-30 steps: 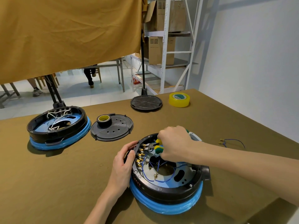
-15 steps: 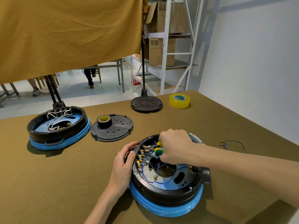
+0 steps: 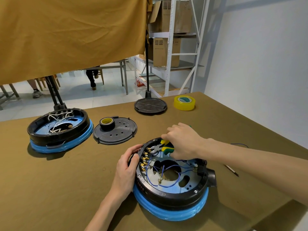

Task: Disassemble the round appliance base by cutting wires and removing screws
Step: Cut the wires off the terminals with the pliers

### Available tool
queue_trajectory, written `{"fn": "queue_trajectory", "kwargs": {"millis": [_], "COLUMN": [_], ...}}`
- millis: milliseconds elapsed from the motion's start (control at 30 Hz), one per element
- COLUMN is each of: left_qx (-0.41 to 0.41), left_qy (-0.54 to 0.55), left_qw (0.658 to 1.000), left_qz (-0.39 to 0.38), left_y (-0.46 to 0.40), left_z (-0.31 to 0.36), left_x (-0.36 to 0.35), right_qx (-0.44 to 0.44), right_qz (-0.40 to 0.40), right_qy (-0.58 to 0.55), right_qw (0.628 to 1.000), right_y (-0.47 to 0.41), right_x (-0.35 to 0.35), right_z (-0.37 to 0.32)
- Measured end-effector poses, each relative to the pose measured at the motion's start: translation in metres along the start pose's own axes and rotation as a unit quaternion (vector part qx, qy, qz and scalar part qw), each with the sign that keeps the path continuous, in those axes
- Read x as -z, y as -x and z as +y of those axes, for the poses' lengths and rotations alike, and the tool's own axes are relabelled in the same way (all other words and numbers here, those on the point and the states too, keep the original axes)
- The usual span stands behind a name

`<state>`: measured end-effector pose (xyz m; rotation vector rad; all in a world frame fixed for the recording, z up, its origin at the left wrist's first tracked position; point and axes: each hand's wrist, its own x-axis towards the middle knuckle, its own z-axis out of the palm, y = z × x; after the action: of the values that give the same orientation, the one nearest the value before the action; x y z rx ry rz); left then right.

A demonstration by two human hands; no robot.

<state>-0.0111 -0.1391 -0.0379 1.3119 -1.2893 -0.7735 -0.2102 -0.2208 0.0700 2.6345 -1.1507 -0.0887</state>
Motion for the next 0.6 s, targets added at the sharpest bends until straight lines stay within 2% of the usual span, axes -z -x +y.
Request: {"fn": "queue_trajectory", "kwargs": {"millis": [133, 267, 400, 600], "left_qx": [0.000, 0.002, 0.002, -0.004], "left_qy": [-0.002, -0.002, 0.003, 0.009], "left_qw": [1.000, 1.000, 1.000, 1.000], "left_qz": [-0.001, -0.006, -0.009, -0.006], "left_y": [-0.001, -0.001, -0.001, 0.000], "left_z": [0.000, 0.000, 0.000, 0.000], "left_x": [0.000, 0.000, 0.000, 0.000], "right_qx": [-0.092, -0.109, -0.106, -0.029], "right_qz": [-0.023, -0.037, -0.045, -0.008], "right_qy": [-0.057, -0.023, -0.026, -0.007], "right_qw": [0.994, 0.993, 0.993, 1.000], "right_y": [0.007, 0.005, 0.005, 0.011], "right_x": [-0.001, 0.003, 0.004, 0.009], "right_z": [-0.022, -0.038, -0.035, 0.004]}}
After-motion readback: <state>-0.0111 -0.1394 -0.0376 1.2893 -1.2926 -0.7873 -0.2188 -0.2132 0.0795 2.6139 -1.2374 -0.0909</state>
